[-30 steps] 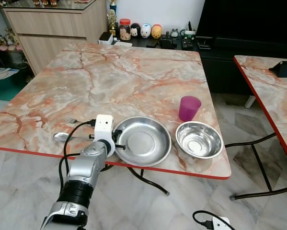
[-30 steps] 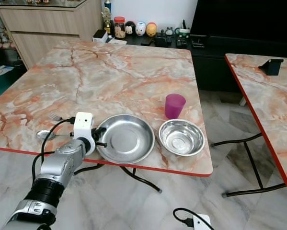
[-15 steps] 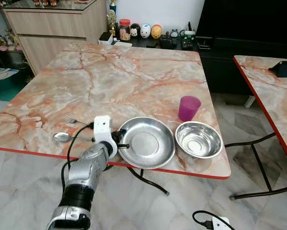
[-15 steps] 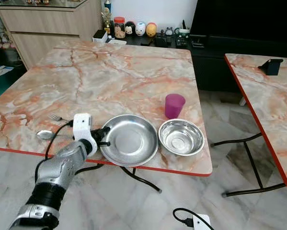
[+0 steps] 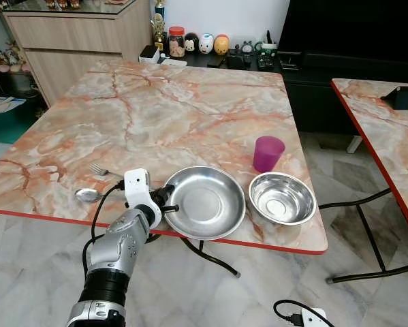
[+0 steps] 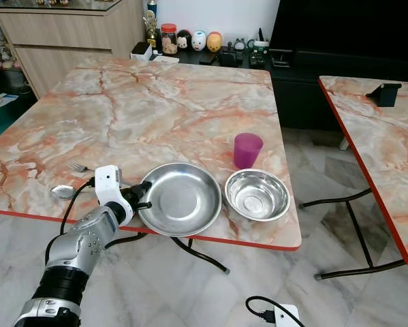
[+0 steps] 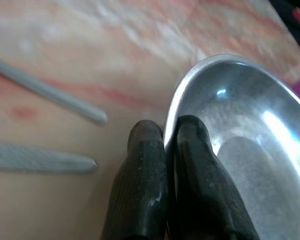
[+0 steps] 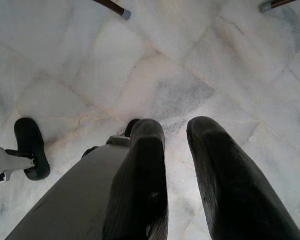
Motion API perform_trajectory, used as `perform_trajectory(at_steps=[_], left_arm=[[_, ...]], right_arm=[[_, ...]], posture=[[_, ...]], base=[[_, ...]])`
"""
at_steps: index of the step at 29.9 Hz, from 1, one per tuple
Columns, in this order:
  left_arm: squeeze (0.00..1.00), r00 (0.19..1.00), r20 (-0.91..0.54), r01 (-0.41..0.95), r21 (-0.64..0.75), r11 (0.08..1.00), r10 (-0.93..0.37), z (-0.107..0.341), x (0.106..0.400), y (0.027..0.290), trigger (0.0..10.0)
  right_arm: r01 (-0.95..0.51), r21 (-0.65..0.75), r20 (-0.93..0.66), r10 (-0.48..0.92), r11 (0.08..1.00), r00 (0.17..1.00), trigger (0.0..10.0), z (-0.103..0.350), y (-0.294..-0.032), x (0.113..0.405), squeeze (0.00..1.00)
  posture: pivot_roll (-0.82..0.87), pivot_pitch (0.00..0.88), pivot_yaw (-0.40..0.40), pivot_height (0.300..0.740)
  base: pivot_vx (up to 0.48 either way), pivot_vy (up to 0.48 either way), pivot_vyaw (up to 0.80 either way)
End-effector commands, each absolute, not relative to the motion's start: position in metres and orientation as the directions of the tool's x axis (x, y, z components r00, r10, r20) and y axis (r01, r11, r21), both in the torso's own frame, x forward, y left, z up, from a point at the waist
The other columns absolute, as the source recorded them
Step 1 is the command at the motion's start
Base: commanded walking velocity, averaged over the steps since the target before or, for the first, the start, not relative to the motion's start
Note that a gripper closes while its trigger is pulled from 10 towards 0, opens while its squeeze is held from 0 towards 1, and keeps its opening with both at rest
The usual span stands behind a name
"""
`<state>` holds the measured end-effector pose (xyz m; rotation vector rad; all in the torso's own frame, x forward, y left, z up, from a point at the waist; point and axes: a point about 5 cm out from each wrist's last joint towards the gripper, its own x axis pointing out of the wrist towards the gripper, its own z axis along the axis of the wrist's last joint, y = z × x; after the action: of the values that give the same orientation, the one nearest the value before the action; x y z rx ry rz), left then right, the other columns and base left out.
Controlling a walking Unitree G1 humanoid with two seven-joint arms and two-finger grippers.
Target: Setting the table
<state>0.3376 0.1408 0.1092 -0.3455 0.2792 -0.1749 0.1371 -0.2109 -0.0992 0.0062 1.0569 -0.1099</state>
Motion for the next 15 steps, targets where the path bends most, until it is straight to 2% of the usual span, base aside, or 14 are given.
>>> perform_trajectory(at_steps=[1, 9, 12, 15], left_arm=[[0.00, 0.969, -0.167, 0.117, -0.336, 0.934, -0.181, 0.127, 0.343, 0.147, 10.0], [0.00, 0.980, -0.086, 0.120, -0.465, 0.877, -0.179, 0.140, 0.346, 0.150, 10.0], [0.00, 0.985, 0.028, 0.155, -0.578, 0.801, -0.171, 0.155, 0.344, 0.150, 10.0], [0.00, 0.979, 0.108, 0.204, -0.624, 0.754, -0.175, 0.165, 0.339, 0.150, 10.0]], right_arm=[[0.091, -0.051, -0.873, -0.088, 0.995, 0.480, 10.0, -0.099, -0.213, 0.136, 0.00], [0.092, -0.055, -0.872, -0.092, 0.994, 0.480, 10.0, -0.099, -0.214, 0.136, 0.00], [0.096, -0.054, -0.873, -0.094, 0.994, 0.480, 10.0, -0.099, -0.214, 0.136, 0.00], [0.109, -0.049, -0.872, -0.096, 0.993, 0.480, 10.0, -0.099, -0.215, 0.135, 0.00]], posture=[[0.14, 0.000, -0.056, 0.727], [0.13, 0.000, -0.057, 0.727], [0.14, 0.000, -0.066, 0.727], [0.14, 0.000, -0.070, 0.727]], base=[[0.000, 0.000, 0.00], [0.000, 0.000, 0.00], [0.000, 0.000, 0.00], [0.000, 0.000, 0.00]])
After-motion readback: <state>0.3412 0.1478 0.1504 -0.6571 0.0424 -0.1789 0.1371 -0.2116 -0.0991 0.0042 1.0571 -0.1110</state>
